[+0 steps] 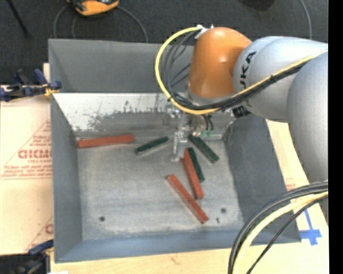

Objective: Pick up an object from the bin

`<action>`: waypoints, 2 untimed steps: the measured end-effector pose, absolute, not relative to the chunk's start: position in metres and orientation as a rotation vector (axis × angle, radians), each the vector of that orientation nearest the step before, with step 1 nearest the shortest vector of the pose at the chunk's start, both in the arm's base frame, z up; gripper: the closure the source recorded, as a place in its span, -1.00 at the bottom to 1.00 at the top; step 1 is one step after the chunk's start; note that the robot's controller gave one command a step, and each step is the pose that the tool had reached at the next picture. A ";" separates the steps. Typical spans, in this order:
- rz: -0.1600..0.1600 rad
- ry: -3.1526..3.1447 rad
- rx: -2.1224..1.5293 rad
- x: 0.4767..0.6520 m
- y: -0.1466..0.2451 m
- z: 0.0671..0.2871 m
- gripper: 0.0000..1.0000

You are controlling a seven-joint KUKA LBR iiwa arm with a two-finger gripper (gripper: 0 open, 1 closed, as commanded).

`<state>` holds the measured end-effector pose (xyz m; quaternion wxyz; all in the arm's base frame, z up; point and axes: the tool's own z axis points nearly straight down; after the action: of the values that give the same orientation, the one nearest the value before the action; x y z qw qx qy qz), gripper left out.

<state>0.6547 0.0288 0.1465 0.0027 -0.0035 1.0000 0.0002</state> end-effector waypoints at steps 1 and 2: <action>0.001 3.147 -0.023 0.650 0.047 0.066 -1.00; -0.002 3.134 -0.137 0.654 0.048 0.110 -1.00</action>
Offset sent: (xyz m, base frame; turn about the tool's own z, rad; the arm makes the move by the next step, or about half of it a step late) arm -0.0016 0.0208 -0.0331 -0.0908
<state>0.6541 0.0481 0.1099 0.0025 -0.0438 0.9990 -0.0005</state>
